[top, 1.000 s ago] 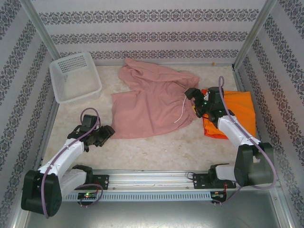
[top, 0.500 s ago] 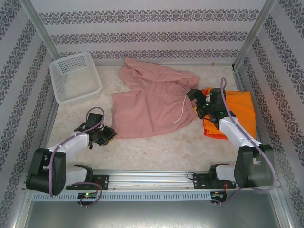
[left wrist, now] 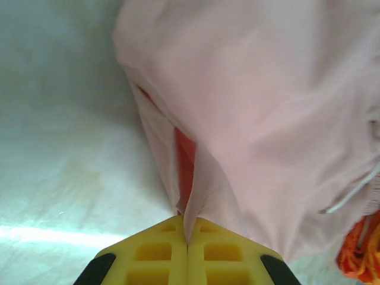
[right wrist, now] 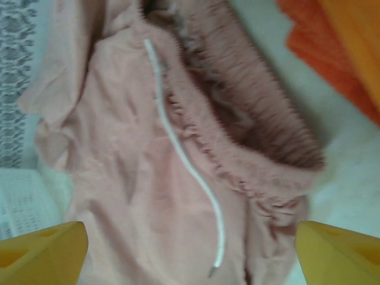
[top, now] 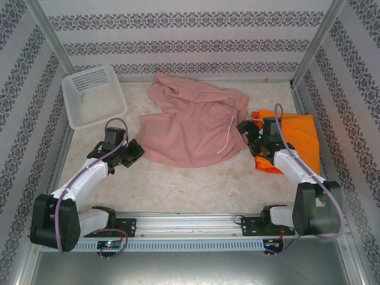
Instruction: Fold and stack the shorts
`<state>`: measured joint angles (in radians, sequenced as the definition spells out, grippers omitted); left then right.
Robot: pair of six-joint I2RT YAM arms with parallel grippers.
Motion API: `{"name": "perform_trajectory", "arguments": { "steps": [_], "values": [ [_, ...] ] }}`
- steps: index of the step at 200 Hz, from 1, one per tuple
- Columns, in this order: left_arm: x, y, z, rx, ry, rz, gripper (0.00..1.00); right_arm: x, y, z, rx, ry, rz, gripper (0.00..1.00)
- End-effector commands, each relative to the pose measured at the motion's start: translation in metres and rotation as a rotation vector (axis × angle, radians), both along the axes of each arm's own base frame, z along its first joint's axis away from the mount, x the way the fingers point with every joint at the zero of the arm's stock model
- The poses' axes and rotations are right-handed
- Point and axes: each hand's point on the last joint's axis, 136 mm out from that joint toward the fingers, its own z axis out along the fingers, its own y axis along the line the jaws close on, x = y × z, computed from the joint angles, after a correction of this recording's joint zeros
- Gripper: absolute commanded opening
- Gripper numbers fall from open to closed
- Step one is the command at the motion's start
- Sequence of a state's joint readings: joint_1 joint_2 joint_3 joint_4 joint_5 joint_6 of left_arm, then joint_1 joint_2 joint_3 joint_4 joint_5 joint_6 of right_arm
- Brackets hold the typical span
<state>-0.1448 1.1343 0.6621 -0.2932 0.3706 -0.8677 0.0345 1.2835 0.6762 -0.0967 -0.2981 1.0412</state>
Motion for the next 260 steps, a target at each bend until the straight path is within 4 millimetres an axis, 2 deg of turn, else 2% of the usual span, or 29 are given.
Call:
{"name": "perform_trajectory", "arguments": {
  "steps": [1,34,62,83,138,167,189,220,247,260],
  "values": [
    [-0.002,0.008,0.013,0.073,-0.039,-0.002,0.00,-0.010,-0.016,-0.020,-0.081,0.058,-0.043,0.83],
    [0.000,0.006,0.012,0.076,-0.037,-0.013,0.00,-0.002,-0.013,-0.032,-0.061,0.081,-0.041,0.66],
    [0.003,0.002,0.007,0.057,-0.028,-0.023,0.00,0.008,-0.012,-0.039,-0.069,0.101,-0.027,0.56],
    [0.004,0.001,0.005,0.050,-0.031,-0.022,0.00,0.014,-0.011,-0.044,-0.078,0.115,-0.023,0.52],
    [0.005,0.002,0.000,0.057,-0.030,-0.026,0.00,0.025,-0.005,-0.057,-0.103,0.146,0.002,0.50],
    [0.003,0.002,-0.005,0.057,-0.020,-0.026,0.00,0.022,-0.002,-0.066,-0.105,0.181,0.015,0.50],
    [0.001,0.002,-0.008,0.055,-0.014,-0.028,0.00,0.017,0.001,-0.067,-0.120,0.194,0.034,0.55],
    [0.001,0.002,-0.012,0.050,-0.015,-0.020,0.00,0.012,0.001,-0.071,-0.142,0.215,0.052,0.57],
    [0.002,0.001,-0.012,0.049,-0.016,-0.025,0.00,0.014,0.004,-0.076,-0.151,0.228,0.070,0.51],
    [0.002,0.001,-0.012,0.050,-0.016,-0.026,0.00,0.016,0.004,-0.080,-0.159,0.241,0.079,0.44]
  ]
}}
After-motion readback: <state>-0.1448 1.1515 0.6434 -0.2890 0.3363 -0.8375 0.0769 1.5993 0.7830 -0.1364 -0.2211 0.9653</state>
